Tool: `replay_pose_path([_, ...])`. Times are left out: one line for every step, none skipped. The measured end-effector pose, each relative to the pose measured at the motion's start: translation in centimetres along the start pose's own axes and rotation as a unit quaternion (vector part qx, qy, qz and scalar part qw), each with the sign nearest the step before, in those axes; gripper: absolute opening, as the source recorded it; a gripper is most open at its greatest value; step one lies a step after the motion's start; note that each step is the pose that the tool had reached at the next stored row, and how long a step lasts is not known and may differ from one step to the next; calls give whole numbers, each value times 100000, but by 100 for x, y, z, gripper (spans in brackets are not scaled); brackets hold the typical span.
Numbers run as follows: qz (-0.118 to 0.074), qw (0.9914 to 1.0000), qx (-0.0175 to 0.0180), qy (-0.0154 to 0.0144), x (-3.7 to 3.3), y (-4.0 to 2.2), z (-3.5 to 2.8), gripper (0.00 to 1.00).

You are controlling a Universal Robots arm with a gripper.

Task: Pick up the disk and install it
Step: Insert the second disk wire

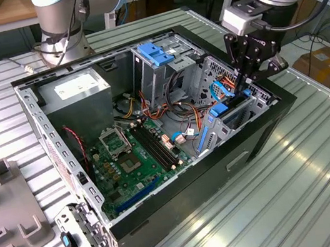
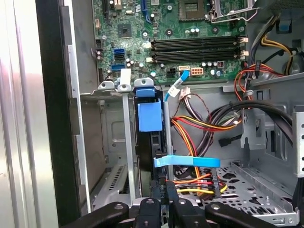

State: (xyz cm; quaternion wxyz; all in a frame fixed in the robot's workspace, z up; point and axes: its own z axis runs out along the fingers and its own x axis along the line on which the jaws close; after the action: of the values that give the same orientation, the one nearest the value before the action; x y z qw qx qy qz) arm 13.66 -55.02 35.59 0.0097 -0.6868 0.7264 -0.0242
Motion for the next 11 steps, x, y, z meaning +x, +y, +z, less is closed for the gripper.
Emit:
replay_pose_path([-353, 99999, -7, 130, 0, 0, 5, 16])
replay_pose_path([-978, 99995, -16, 206, -2, 1, 12, 16])
replay_pose_path([-1398, 99990, -19, 191, -4, 1, 20, 16])
replay_pose_path([-1585, 99987, -20, 176, -6, 1, 25, 16])
replay_pose_path([-1707, 99985, -23, 164, -8, 2, 30, 16])
replay_pose_path([-1775, 99984, -28, 157, -9, 2, 34, 16])
replay_pose_path([-1776, 99984, -30, 143, -10, 2, 36, 16])
replay_pose_path([-1780, 99984, -30, 143, -10, 2, 35, 16])
replay_pose_path([-1781, 99984, -31, 142, -10, 2, 36, 16])
replay_pose_path([-1782, 99984, -31, 138, -11, 2, 35, 16])
replay_pose_path([-1784, 99984, -30, 143, -11, 3, 35, 16])
